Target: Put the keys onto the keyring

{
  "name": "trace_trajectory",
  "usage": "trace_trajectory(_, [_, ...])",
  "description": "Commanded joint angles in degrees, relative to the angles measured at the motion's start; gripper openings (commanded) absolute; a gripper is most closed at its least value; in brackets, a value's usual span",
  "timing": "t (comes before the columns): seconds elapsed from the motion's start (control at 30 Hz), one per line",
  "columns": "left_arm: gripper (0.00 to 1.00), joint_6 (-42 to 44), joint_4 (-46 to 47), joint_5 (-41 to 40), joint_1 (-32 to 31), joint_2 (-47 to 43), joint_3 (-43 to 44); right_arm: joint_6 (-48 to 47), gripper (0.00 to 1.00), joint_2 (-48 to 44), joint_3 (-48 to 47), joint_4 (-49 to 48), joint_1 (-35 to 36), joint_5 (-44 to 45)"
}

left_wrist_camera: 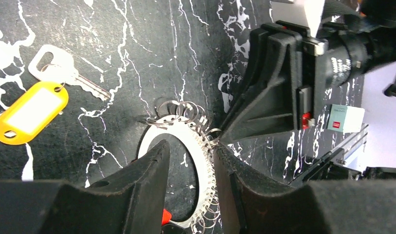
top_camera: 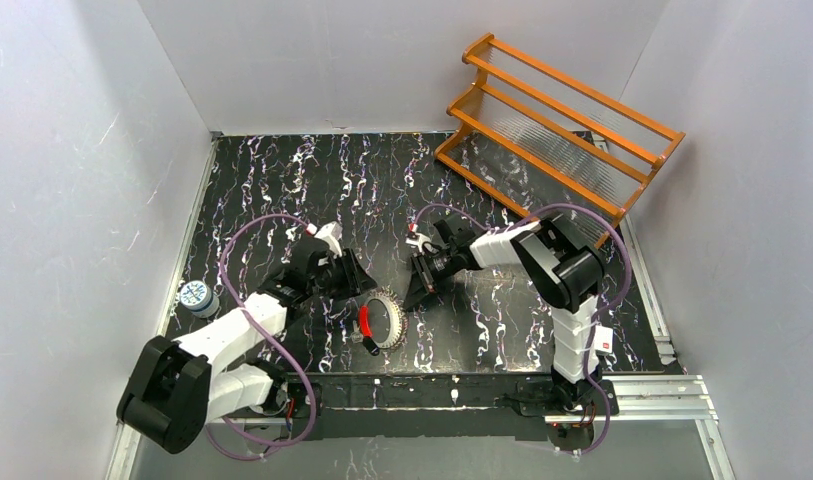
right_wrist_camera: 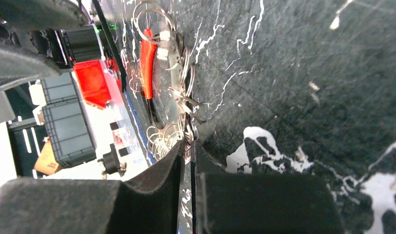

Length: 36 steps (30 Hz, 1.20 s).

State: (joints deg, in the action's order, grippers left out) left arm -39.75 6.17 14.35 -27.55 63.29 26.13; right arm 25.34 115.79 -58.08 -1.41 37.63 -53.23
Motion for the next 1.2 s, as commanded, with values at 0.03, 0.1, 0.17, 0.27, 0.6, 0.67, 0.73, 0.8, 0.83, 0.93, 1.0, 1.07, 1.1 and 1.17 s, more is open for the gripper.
trace_trajectory(0.03, [0.35, 1.2, -3.5, -2.9, 0.2, 2.8, 3.6, -2.5, 0.22, -5.1, 0.1, 3.1, 0.0, 3.1])
trace_trajectory(0.1, [0.34, 0.6, -3.8, -3.4, 0.2, 4.1, 4.1, -3.3, 0.27, -5.7, -1.1, 4.7, 0.0, 4.3])
trace_trajectory(0.17, [0.34, 0.1, -4.8, -4.5, 0.2, 4.7, 4.4, -4.3, 0.32, -6.2, -2.4, 6.4, 0.0, 5.7])
trace_trajectory(0.27, [0.34, -0.3, -5.8, -6.4, 0.2, 4.5, 4.1, -5.6, 0.36, -6.7, -5.1, 8.7, 0.2, 8.7])
trace_trajectory(0.6, [0.34, -2.8, -19.9, -21.7, 0.5, -2.2, 3.6, -9.1, 0.36, -1.2, -20.4, 18.8, 6.9, 20.3])
trace_trajectory(0.67, [0.34, -3.2, -22.4, -24.4, 0.5, -4.8, 3.5, -9.5, 0.36, -0.2, -23.2, 20.6, 8.5, 23.2])
trace_trajectory(0.73, [0.34, -3.5, -23.4, -25.4, 0.5, -7.4, 3.1, -9.8, 0.36, 0.3, -25.2, 22.0, 9.7, 25.9])
trace_trajectory(0.8, [0.34, -3.7, -24.0, -25.8, 0.5, -10.0, 2.7, -10.2, 0.36, 0.7, -26.6, 22.8, 10.6, 27.7])
trace_trajectory(0.83, [0.34, -3.8, -24.1, -26.1, 0.5, -11.1, 2.4, -10.4, 0.36, 1.0, -27.3, 23.2, 11.0, 28.3])
trace_trajectory(0.93, [0.35, -4.4, -24.4, -26.6, 0.5, -13.5, 1.5, -10.9, 0.35, 2.2, -29.0, 24.5, 12.3, 29.5])
trace_trajectory(1.0, [0.35, -4.7, -24.5, -26.6, 0.5, -14.3, 1.0, -11.2, 0.34, 2.9, -29.9, 25.1, 13.1, 30.2])
trace_trajectory(1.07, [0.35, -4.9, -24.3, -26.3, 0.5, -14.3, 0.8, -11.6, 0.34, 3.6, -30.7, 25.9, 14.1, 31.9])
trace_trajectory(1.1, [0.35, -5.0, -24.2, -26.1, 0.5, -14.1, 0.8, -12.0, 0.34, 3.8, -31.1, 26.4, 14.5, 32.8])
trace_trajectory(1.17, [0.35, -4.9, -24.0, -25.8, 0.5, -13.5, 0.7, -12.4, 0.34, 4.2, -31.6, 27.1, 15.3, 34.5])
